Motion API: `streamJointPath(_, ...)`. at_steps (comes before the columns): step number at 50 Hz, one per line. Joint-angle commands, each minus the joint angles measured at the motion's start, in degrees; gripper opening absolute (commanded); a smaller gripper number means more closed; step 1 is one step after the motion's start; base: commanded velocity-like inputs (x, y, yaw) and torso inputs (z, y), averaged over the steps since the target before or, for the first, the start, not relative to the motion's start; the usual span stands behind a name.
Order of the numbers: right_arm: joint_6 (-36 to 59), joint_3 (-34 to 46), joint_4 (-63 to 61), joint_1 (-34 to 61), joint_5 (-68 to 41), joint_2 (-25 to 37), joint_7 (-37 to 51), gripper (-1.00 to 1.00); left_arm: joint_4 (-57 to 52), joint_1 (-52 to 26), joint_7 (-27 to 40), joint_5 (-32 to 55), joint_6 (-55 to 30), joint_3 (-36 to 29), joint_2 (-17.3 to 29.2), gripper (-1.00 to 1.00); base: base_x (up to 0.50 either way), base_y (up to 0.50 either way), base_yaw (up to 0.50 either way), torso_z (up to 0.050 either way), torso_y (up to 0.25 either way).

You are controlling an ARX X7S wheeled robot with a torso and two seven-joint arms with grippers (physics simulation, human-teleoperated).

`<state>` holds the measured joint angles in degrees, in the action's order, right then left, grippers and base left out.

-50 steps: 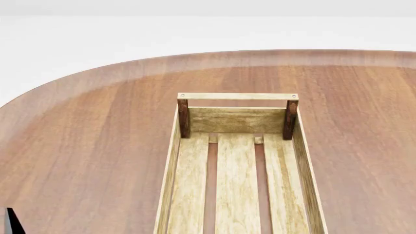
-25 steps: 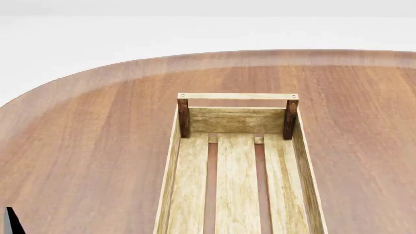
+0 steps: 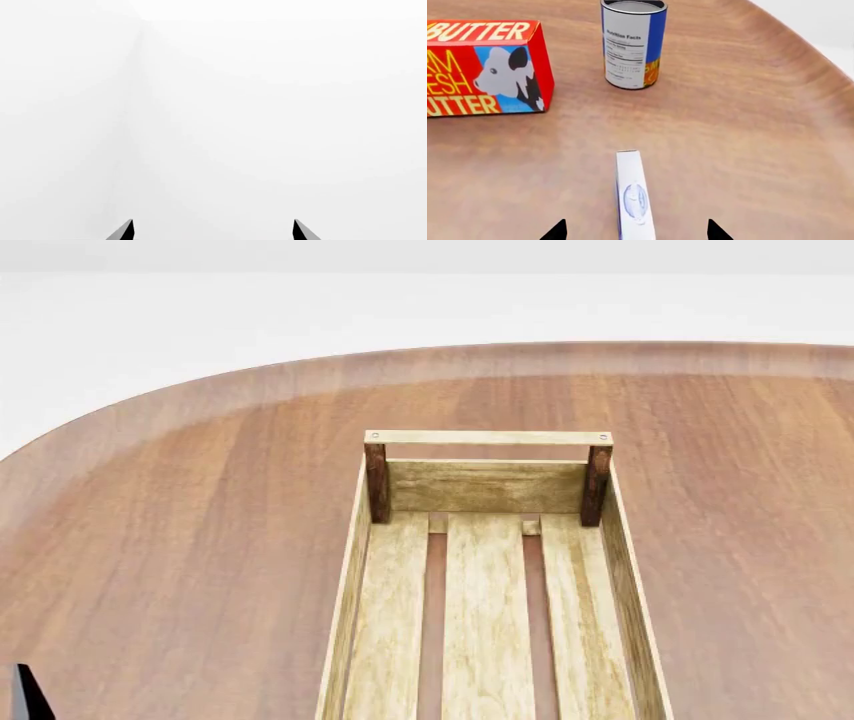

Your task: Pick up the cream cheese and put it in the tray.

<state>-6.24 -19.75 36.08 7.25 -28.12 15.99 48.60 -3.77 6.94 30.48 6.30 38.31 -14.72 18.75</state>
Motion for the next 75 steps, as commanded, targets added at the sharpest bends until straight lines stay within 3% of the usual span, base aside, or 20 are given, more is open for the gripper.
streamJointPath(1,-1.11,-0.18,3.95,1.56,-0.06,0.28,-1.15,1.00,-0.12,0.00,0.12,-0.16,-0.23,-0.20,0.10,1.00,0.00,0.00,0.00,0.000,0.000)
streamJointPath(40,-6.45,-0.28,20.47,8.48,0.92,1.47,-5.89,1.00,-0.18,-0.07,0.79,-0.31,-0.53,-0.41,0.39,1.00,0.00,0.00,0.00,0.000,0.000)
streamJointPath(41,-6.67,-0.39,20.88,8.64,0.72,1.45,-6.40,-1.00,-0.17,-0.07,0.79,-0.27,-0.53,-0.43,0.41,1.00,0.00,0.00,0.00,0.000,0.000)
streamJointPath(50,-6.58,-0.14,19.43,8.09,0.07,1.05,-8.67,-1.00,-0.09,0.00,0.93,-0.37,-0.40,-0.46,0.49,1.00,0.00,0.00,0.00,0.000,0.000)
streamJointPath(63,-1.68,2.21,-2.32,-1.05,0.57,-0.55,-5.05,-1.00,-0.18,-0.06,1.13,-0.27,-0.62,-0.50,0.64,1.00,0.00,0.00,0.00,0.000,0.000)
streamJointPath(75,1.03,3.71,-13.89,-5.46,1.31,-0.53,-2.65,-1.00,0.00,-0.25,1.20,-0.06,-0.67,-0.63,0.72,1.00,0.00,0.00,0.00,0.000,0.000)
